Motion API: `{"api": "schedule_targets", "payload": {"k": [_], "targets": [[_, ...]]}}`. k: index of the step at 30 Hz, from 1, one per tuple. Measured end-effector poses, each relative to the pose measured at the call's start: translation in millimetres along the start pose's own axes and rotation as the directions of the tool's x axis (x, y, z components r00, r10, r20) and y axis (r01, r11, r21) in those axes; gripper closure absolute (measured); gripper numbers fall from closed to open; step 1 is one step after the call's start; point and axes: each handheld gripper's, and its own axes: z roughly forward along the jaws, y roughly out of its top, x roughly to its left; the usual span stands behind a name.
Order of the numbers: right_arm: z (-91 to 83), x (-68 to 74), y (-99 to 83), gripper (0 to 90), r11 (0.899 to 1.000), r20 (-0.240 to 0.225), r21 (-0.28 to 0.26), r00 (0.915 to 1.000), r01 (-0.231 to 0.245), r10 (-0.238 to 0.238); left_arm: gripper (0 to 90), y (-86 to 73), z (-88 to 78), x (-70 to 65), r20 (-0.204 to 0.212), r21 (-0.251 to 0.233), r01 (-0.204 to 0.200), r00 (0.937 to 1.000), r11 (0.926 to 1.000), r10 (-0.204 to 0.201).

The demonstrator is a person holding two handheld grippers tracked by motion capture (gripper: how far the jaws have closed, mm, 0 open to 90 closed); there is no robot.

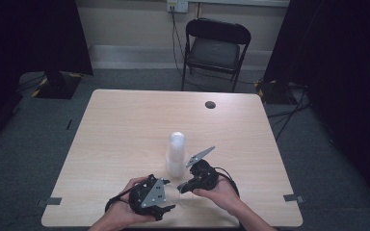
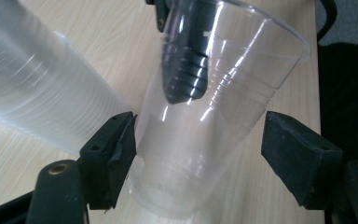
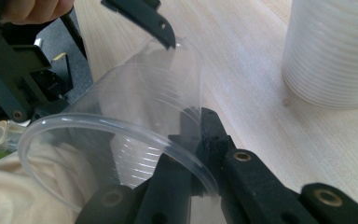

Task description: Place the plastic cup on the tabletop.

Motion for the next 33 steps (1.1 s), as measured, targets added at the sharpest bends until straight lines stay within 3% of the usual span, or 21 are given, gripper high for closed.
{"api": "schedule_targets", "payload": {"k": [1, 5, 16, 19, 20, 27, 28, 31, 33], "targets": [[0.5, 0.1, 1.0, 90.0, 1.0, -0.005, 0.004, 1.0, -0.002, 0.002, 26.2, 1.9, 0.8, 0.2, 0.003, 0.014, -0.029, 0.9996, 0.9995, 0.029], [3.6, 2.4, 7.3, 90.0, 1.0, -0.013, 0.027, 0.9998, -0.015, 0.015, 22.4, 8.1, 6.4, -2.5, -0.012, 0.024, -0.057, 0.9983, 0.9981, 0.057], [6.8, 1.2, 12.0, 90.0, 0.996, -0.013, 0.047, 0.9967, -0.079, 0.08, 20.4, 9.2, 10.3, -2.5, -0.034, 0.046, -0.057, 0.9977, 0.9973, 0.059], [8.2, 1.0, 12.8, 90.0, 0.995, -0.011, 0.048, 0.9957, -0.092, 0.092, 20.6, 11.6, 10.1, -2.5, -0.039, 0.034, -0.056, 0.9976, 0.9979, 0.057], [8.6, 1.3, 13.0, 90.0, 0.994, -0.012, 0.048, 0.9953, -0.096, 0.097, 20.5, 12.0, 10.8, -3.6, -0.043, 0.016, -0.035, 0.9984, 0.9993, 0.036], [12.2, 3.5, 15.3, 90.0, 0.993, -0.011, 0.055, 0.9948, -0.101, 0.101, 23.2, 15.0, 11.6, -7.3, -0.043, 0.022, -0.072, 0.9964, 0.9971, 0.073], [12.4, 3.4, 15.1, 89.8, 0.993, -0.015, 0.055, 0.9945, -0.103, 0.104, 23.6, 14.6, 12.0, -8.2, -0.045, 0.008, -0.056, 0.9974, 0.9984, 0.056], [11.9, 3.6, 14.4, 87.9, 0.993, -0.009, 0.053, 0.9938, -0.11, 0.111, 27.0, 14.0, 11.0, -7.1, -0.042, 0.016, -0.079, 0.9959, 0.9967, 0.08], [11.1, 3.7, 14.0, 87.1, 0.993, 0.006, 0.046, 0.9943, -0.107, 0.106, 28.6, 13.3, 11.8, -7.4, -0.052, 0.009, -0.072, 0.9961, 0.9974, 0.072]]}}
